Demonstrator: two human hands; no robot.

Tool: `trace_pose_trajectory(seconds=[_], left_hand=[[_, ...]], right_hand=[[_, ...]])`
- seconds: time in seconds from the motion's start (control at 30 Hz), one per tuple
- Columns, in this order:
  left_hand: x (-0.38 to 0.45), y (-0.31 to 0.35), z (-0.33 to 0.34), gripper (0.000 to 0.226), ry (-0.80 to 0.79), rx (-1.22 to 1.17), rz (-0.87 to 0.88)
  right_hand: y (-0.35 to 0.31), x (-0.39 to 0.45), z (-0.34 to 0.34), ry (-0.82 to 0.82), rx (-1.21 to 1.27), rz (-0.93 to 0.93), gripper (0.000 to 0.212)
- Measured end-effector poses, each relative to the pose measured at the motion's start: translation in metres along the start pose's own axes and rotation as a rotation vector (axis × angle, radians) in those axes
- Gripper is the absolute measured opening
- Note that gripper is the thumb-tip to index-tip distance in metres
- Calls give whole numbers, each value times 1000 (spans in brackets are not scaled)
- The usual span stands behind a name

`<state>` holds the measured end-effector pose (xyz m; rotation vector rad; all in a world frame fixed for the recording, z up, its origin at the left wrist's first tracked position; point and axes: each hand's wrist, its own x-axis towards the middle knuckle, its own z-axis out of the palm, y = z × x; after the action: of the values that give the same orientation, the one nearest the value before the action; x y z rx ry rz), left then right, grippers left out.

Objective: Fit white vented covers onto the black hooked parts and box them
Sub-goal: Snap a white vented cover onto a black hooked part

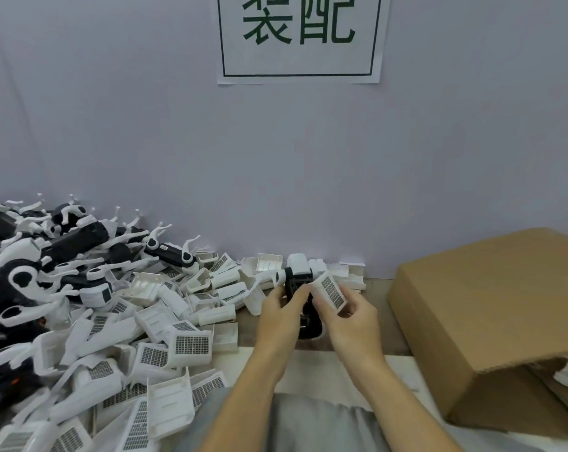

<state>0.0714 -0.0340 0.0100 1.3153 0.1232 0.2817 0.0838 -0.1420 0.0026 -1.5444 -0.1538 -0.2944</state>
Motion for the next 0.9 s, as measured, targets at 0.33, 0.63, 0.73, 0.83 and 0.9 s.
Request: trace_pose_trajectory(seconds=[0.33,0.63,0.73,0.83,0.9], left_hand=[[-6,-2,9,21,-44,-15,56],[-6,-2,8,14,51,40,131],[-4,0,2,16,67,-63,42],[-4,1,0,19,53,-77,28],[-4,1,0,18,51,-79,35]], right_hand=[[1,-4,4,-7,-382,-203,26],[0,-7,8,-54,-848,-313,31],[0,-6,7,-145,-572,-262,18],[2,-3,5,-153,-430,-212,10],[1,-2,4,-170,-310,-159,12]])
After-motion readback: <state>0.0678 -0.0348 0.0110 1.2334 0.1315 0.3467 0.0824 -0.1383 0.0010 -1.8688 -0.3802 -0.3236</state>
